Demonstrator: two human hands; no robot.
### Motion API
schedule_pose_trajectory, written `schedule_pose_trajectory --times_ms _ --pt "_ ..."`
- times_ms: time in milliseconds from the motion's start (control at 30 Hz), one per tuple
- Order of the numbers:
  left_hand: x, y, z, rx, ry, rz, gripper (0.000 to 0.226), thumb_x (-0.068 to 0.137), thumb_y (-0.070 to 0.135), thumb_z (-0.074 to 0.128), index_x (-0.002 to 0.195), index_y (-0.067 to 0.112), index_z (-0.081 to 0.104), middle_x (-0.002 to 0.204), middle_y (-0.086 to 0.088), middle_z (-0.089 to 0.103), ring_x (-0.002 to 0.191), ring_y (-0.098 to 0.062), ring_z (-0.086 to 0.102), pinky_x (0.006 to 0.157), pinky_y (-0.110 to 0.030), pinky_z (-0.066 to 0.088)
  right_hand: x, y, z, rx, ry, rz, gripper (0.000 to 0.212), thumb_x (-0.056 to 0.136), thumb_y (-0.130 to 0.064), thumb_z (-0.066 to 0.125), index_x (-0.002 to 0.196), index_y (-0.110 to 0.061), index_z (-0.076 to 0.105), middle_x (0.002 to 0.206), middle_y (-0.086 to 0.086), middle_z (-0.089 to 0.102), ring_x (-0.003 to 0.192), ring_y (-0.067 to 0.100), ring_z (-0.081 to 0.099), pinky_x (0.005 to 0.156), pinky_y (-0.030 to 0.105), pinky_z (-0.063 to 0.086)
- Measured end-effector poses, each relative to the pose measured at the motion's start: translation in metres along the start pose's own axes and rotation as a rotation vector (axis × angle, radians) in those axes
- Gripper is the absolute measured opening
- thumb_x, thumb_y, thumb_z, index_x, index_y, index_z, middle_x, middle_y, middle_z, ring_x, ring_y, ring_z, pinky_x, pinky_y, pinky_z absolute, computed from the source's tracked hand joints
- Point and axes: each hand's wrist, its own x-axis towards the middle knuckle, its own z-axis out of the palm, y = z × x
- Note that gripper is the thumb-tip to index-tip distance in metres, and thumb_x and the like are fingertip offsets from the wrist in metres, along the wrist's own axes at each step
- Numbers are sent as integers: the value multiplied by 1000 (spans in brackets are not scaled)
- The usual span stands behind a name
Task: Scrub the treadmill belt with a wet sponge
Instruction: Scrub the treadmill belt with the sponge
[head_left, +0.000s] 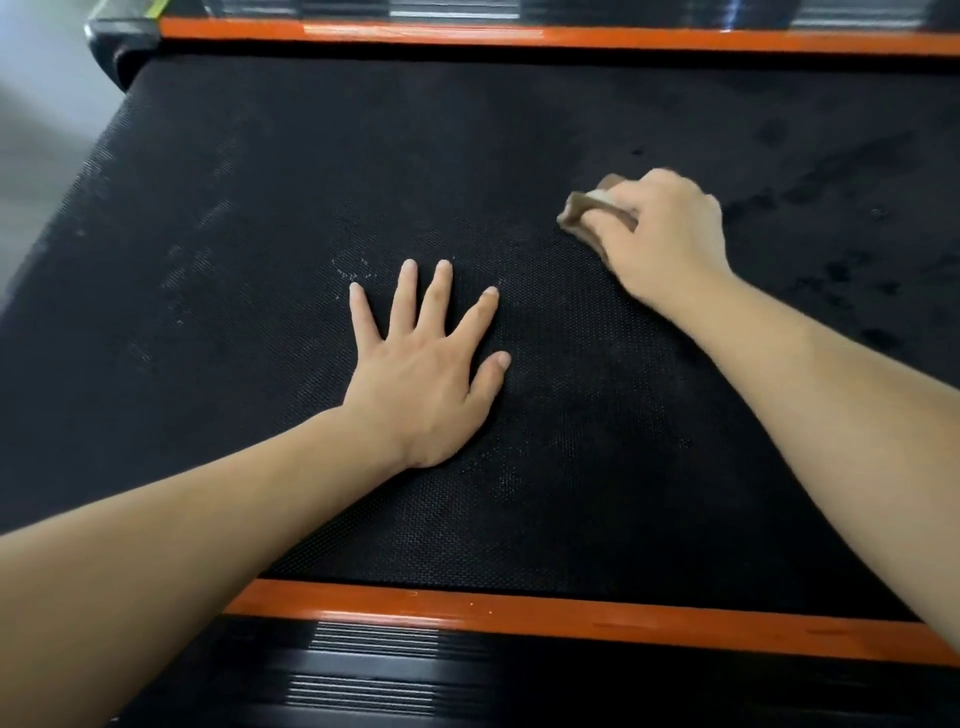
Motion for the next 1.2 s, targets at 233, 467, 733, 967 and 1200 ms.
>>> schedule_pose_trajectory --times_ms 233,467,733,967,1200 --pt "42 -1 -17 -262 94 -94 60 101 61 28 156 37 32 167 -8 20 157 -25 9 124 -60 -4 -13 -16 5 61 -52 -129 25 96 -48 58 106 -33 75 91 0 56 88 24 54 81 41 41" --pt "47 6 -1 -94 71 -111 67 102 64 16 163 36 10 172 -9 -5 157 -26 -14 122 -62 -11 42 -5 16 -6 34 80 29 94 -47 55 110 -33 75 101 1 64 99 28 60 90 46 45" --pt "49 7 2 -59 94 -95 69 101 64 13 163 34 6 172 -11 -6 157 -30 -16 121 -65 -9 76 9 12 20 68 148 30 94 -50 56 107 -32 75 102 2 63 104 31 60 94 48 46" --pt "49 7 1 -56 101 -87 71 99 64 9 163 33 7 172 -12 -5 157 -32 -15 121 -66 -8 57 -1 19 21 -49 -115 34 93 -51 54 105 -28 77 91 -1 56 92 28 59 84 46 47" --pt "48 8 2 -68 124 -76 71 100 63 12 163 31 10 172 -13 -3 157 -32 -14 121 -66 -8 94 9 26 54 6 33 29 94 -46 56 102 -28 78 95 4 63 94 28 60 87 42 47"
